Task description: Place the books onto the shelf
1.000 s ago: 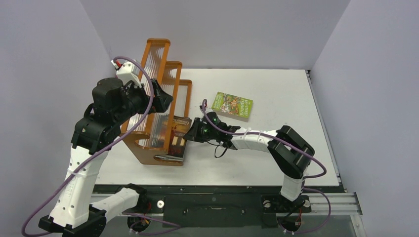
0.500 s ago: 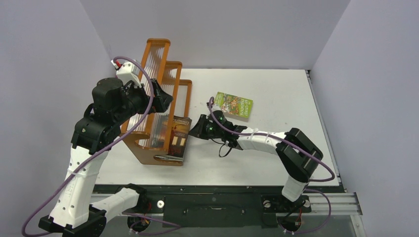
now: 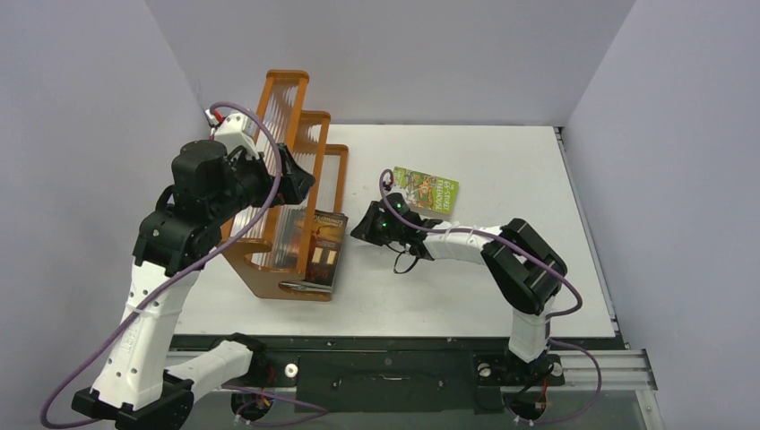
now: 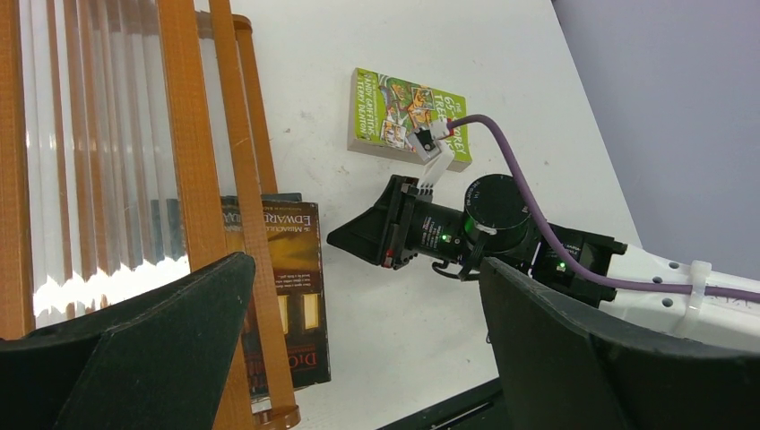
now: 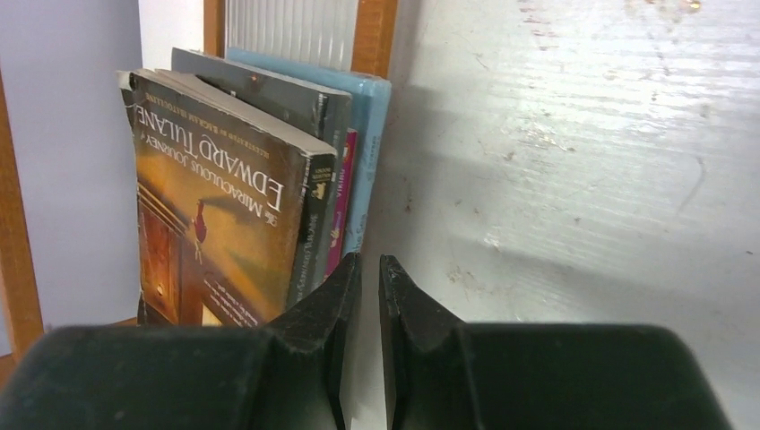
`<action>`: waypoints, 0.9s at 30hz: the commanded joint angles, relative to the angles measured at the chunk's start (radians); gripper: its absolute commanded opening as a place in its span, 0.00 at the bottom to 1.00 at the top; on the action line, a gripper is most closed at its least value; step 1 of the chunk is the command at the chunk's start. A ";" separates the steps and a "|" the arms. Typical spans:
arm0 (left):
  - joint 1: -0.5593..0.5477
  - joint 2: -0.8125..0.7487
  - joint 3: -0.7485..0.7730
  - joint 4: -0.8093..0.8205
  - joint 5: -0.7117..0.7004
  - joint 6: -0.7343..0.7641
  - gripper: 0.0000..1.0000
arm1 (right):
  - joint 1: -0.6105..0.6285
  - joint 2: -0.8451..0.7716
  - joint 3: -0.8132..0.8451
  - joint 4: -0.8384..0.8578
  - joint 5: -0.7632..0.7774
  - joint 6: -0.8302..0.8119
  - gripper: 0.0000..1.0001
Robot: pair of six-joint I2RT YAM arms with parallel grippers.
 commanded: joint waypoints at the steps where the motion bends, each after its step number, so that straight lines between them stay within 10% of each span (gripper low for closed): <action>1: 0.008 -0.001 0.006 0.007 0.007 0.006 0.97 | 0.024 0.021 0.082 0.012 -0.001 0.008 0.10; 21: 0.017 -0.002 -0.013 0.009 0.011 0.019 0.97 | 0.004 -0.054 0.000 0.068 0.046 0.035 0.08; 27: 0.017 0.015 -0.037 0.052 0.102 0.021 0.97 | -0.122 -0.291 -0.171 -0.020 0.154 -0.035 0.26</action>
